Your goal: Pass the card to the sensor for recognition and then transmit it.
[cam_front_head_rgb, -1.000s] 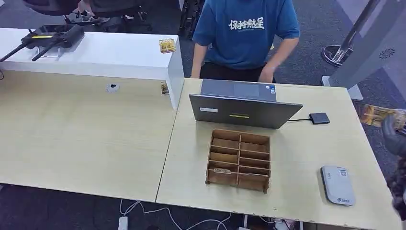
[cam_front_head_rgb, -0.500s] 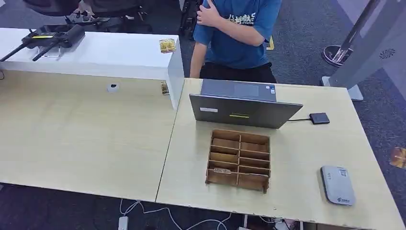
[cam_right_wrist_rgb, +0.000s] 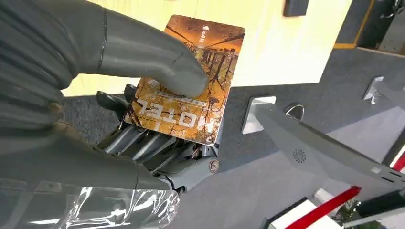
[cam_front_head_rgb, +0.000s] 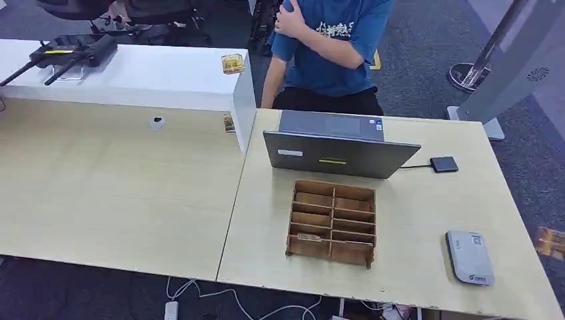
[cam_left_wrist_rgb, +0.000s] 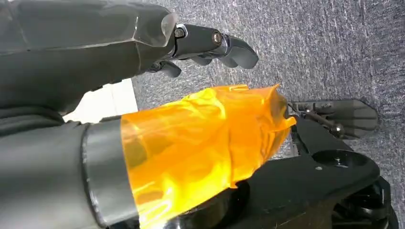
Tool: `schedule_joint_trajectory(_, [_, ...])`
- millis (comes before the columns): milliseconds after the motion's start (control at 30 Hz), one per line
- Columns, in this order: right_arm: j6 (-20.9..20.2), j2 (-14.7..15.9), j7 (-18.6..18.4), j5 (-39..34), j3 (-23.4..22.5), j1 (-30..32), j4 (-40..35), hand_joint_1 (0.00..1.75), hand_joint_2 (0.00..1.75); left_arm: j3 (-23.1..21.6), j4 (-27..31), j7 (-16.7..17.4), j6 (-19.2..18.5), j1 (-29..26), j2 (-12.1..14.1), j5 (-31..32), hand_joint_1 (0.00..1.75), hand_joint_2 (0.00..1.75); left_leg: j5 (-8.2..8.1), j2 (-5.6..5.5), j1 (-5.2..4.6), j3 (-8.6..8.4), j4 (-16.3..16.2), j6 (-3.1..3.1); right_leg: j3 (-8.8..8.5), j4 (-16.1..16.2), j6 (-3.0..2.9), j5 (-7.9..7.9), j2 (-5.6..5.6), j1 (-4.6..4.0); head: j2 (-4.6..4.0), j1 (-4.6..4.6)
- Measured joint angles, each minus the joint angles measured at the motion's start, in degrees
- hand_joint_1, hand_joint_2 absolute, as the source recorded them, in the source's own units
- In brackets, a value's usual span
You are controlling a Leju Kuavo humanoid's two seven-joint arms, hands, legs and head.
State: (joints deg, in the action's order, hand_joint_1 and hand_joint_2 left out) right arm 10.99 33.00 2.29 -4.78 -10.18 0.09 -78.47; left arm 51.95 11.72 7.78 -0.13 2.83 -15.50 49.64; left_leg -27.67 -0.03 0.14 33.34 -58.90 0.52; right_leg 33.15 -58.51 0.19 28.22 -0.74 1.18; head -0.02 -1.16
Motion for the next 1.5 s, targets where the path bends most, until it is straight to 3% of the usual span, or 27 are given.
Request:
schedule_joint_trajectory(467, [-0.7,-1.83,-1.35,4.5,4.7,-3.18,1.73,1.75,1.75,0.04,0.0,0.31,0.07,0.11,0.0,0.74,0.0,0.0,0.01,-0.03,0.0,0.0,0.0,0.0,-0.01,-0.01,0.0,0.0,-0.04,0.0,0.0,0.02])
schedule_joint_trajectory(1500, [-1.11,-2.8,-1.18,4.96,8.44,-4.01,2.47,1.75,1.75,0.09,0.0,0.57,0.11,0.11,0.0,1.0,0.0,0.0,0.01,-0.02,0.0,-0.01,0.0,0.0,0.0,-0.01,0.0,0.0,-0.02,0.0,0.0,0.02])
